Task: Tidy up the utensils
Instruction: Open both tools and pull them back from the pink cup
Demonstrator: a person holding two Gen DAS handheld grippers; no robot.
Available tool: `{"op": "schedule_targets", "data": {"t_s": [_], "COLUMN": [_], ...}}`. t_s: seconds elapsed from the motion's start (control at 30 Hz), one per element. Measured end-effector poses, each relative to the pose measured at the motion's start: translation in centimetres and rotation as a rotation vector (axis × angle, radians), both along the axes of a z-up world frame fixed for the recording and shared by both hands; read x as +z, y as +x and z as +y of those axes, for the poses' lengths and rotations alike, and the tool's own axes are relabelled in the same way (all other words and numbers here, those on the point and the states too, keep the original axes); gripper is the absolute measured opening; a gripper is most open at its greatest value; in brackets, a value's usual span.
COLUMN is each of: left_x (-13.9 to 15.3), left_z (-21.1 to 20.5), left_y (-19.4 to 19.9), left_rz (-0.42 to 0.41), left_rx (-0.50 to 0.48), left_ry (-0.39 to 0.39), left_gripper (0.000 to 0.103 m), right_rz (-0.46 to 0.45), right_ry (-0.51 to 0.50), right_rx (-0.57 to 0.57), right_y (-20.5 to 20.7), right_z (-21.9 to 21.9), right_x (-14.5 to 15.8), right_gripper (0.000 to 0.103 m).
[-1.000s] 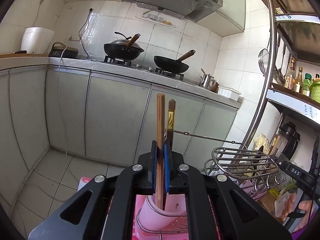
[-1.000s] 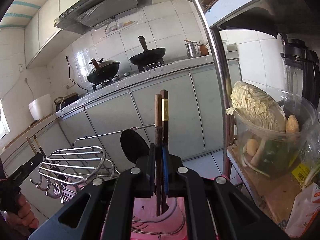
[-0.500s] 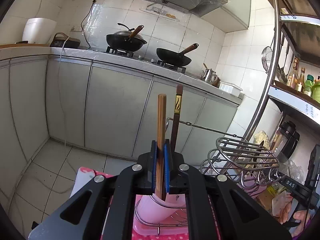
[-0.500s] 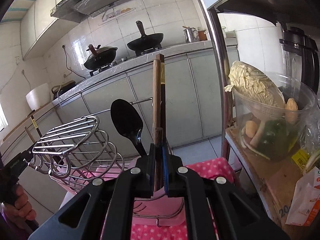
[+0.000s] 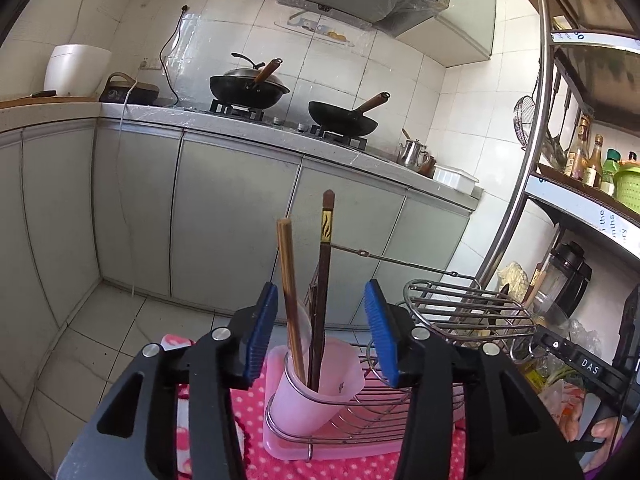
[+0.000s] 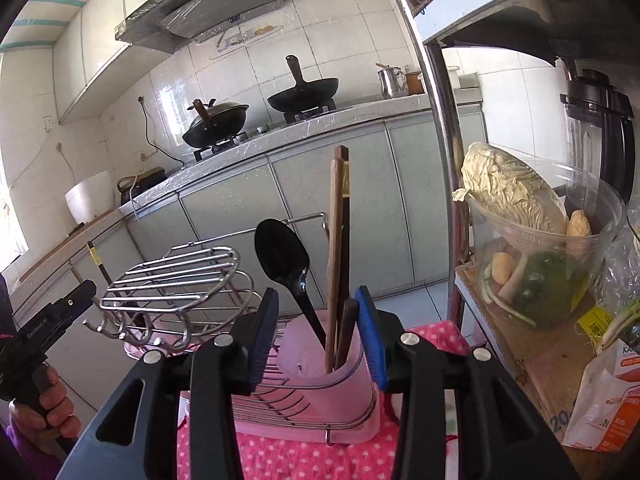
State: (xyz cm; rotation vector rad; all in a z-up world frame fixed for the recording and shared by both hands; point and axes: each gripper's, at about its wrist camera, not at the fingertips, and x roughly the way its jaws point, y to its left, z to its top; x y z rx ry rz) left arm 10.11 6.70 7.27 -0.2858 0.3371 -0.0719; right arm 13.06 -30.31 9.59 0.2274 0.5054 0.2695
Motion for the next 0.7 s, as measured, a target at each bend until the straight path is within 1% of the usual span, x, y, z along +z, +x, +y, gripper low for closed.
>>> {"op": "schedule_targets", "data": {"t_s": [0.1, 0.23, 0.33, 0.47, 0.5, 0.53, 0.6, 0.7], "left_x": [0.5, 0.8, 0.9, 0.8, 0.7, 0.7, 0.6, 0.2], "left_z": [-0.2, -0.6, -1.0, -1.6, -1.8, -2.0, -2.5, -3.2], "left_y": [-0.7, -2.0, -2.8, -4.1, -4.4, -4.7, -5.3, -6.0], "left_rz": [0.001, 0.013, 0.031, 0.053, 0.056, 0.058, 0.069, 0.092], "left_rx": [0.003, 0.015, 0.004, -0.011, -0.016, -0.021, -0.029, -0.038], "left_ry": [-0.001, 0.018, 0.012, 0.008, 0.011, 0.014, 0.027, 0.036], "left_gripper": [0.05, 0.05, 0.05, 0.05, 0.05, 0.05, 0.05, 0.05], "right_rz": [-0.014, -0.034, -0.025, -0.005, -0.002, 0.002, 0.007, 0.002], "right_ry": [-0.012, -0.013, -0.012, -0.049, -0.058, -0.064, -0.07, -0.082], "right_rx": [0.002, -0.003, 0.012, 0.032, 0.037, 0.041, 0.045, 0.044], "right_y": [-1.0, -2.7, -4.0, -5.5, -5.8, -6.1, -6.9, -8.0], "right_z": [0.2, 0.6, 1.2, 2.4, 2.7, 2.9, 3.3, 3.7], "right_x": [0.6, 1.0, 0.9, 0.4, 0.3, 0.2, 0.1, 0.0], "right_gripper": [0.04, 0.04, 0.04, 0.041, 0.043, 0.047, 0.052, 0.054]}}
